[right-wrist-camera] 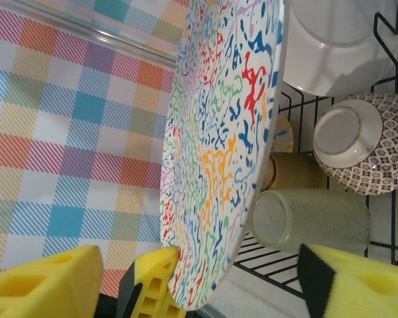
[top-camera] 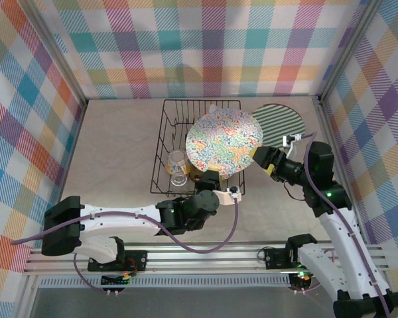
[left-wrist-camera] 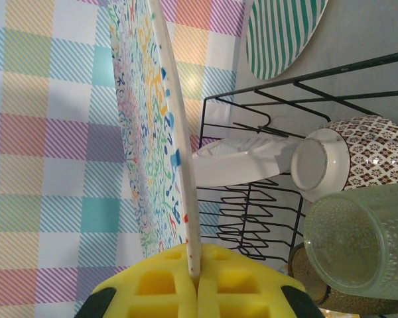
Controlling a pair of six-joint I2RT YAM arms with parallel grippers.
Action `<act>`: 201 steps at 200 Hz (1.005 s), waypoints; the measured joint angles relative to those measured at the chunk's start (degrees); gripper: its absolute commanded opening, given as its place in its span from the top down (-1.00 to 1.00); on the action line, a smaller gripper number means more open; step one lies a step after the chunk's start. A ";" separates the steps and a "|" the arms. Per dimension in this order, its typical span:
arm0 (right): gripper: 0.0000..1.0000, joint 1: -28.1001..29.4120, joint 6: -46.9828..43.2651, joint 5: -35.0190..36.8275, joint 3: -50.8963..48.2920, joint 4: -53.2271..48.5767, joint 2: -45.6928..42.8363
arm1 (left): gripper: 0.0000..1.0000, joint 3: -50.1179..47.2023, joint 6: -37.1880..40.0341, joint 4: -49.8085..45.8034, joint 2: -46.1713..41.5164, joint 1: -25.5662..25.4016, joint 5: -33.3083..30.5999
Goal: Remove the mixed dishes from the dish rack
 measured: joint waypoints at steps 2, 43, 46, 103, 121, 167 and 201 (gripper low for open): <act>-0.40 0.09 0.07 0.13 -0.02 0.07 0.04 | 1.00 0.00 0.00 0.04 0.00 0.00 0.02; -0.10 1.44 0.22 2.54 -1.16 1.62 1.49 | 1.00 -0.02 -0.02 0.20 0.00 0.00 -0.33; -0.09 1.49 0.31 2.64 -1.27 1.68 1.57 | 1.00 0.00 -0.02 0.22 0.00 0.00 -0.35; 0.13 2.95 1.11 5.75 -2.93 4.07 2.08 | 1.00 -0.02 -0.02 0.17 0.85 -0.39 -0.37; 0.20 3.19 1.79 6.67 -3.65 5.05 2.08 | 1.00 -0.02 -0.02 0.17 1.14 -0.39 -0.39; 0.44 3.87 3.23 8.83 -4.59 6.32 2.05 | 1.00 -0.02 -0.04 0.20 1.46 -0.39 -0.39; 0.57 4.37 3.76 10.34 -4.83 6.45 1.86 | 1.00 -0.02 -0.04 0.17 1.55 -0.39 -0.39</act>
